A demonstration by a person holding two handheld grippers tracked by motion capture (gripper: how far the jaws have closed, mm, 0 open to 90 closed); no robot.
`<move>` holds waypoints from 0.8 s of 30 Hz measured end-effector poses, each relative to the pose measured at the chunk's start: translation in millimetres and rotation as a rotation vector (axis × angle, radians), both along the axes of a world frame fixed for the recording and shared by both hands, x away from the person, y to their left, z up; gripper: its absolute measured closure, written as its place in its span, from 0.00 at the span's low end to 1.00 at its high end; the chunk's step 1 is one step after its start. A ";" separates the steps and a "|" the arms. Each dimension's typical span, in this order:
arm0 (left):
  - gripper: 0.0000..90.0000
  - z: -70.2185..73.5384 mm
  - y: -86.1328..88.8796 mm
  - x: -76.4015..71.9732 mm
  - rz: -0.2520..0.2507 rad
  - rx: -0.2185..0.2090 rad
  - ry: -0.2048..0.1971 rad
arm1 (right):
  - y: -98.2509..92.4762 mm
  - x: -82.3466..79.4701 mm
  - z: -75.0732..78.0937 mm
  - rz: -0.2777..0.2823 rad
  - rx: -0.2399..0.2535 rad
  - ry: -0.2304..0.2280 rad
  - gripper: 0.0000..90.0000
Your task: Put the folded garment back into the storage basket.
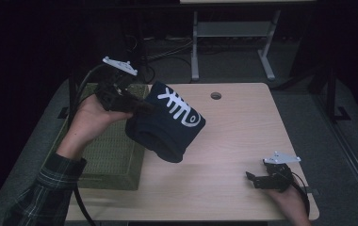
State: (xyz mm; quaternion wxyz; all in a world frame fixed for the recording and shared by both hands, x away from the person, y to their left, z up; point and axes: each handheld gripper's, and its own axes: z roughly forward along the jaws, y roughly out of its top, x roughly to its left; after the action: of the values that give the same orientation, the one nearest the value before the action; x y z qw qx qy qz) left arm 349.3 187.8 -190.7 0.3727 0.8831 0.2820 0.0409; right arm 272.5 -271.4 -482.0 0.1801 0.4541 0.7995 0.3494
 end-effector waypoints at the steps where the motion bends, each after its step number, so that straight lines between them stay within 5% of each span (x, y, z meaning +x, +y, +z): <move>1: 0.86 1.7 3.3 -0.2 0.005 -0.001 0.000 | 0.0 0.0 0.0 0.000 0.000 0.000 0.14; 24: 0.86 22.4 93.9 -12.4 0.174 -0.076 -0.019 | -0.1 0.1 0.0 0.000 0.000 -0.001 0.15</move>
State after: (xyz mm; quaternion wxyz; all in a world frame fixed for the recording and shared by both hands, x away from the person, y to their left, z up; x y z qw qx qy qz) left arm 336.9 281.6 -168.3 0.4038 0.8400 0.3553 0.0709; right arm 272.6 -271.5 -482.0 0.1804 0.4541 0.7995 0.3494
